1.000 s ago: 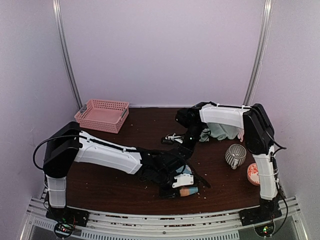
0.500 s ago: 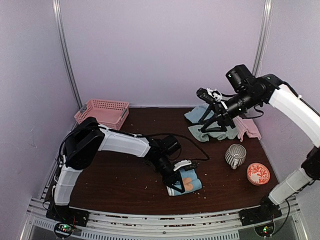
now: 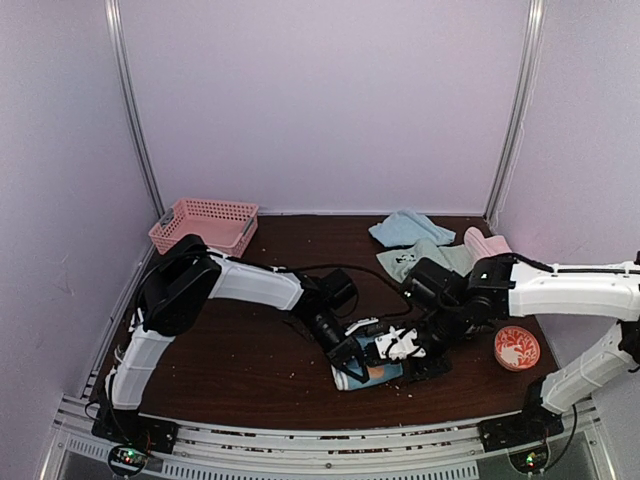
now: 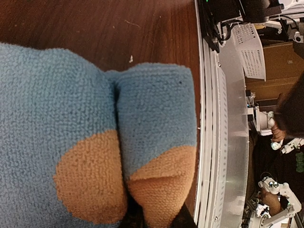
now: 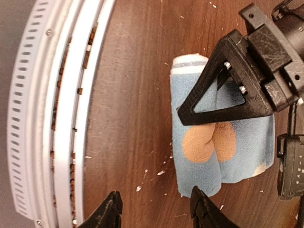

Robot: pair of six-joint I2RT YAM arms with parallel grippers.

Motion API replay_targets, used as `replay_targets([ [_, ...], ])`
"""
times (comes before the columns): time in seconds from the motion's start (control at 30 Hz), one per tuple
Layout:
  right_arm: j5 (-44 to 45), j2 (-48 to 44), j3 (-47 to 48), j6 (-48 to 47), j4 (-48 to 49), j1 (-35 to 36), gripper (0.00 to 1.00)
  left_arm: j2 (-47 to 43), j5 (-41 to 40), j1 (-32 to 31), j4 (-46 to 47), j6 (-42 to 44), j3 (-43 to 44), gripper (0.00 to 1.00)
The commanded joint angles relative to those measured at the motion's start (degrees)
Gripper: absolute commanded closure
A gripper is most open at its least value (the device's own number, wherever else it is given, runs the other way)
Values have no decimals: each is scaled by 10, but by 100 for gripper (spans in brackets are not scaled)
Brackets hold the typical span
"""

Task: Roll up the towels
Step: Roll the towel at the center of the board.

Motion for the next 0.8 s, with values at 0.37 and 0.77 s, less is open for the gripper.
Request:
replay_targets([
  [0.37, 124, 151, -39, 9, 211, 41, 53, 40, -67, -2, -59, -4, -13, 80],
  [0.77, 19, 197, -19, 19, 120, 29, 90, -105, -176, 27, -46, 23, -80, 57],
])
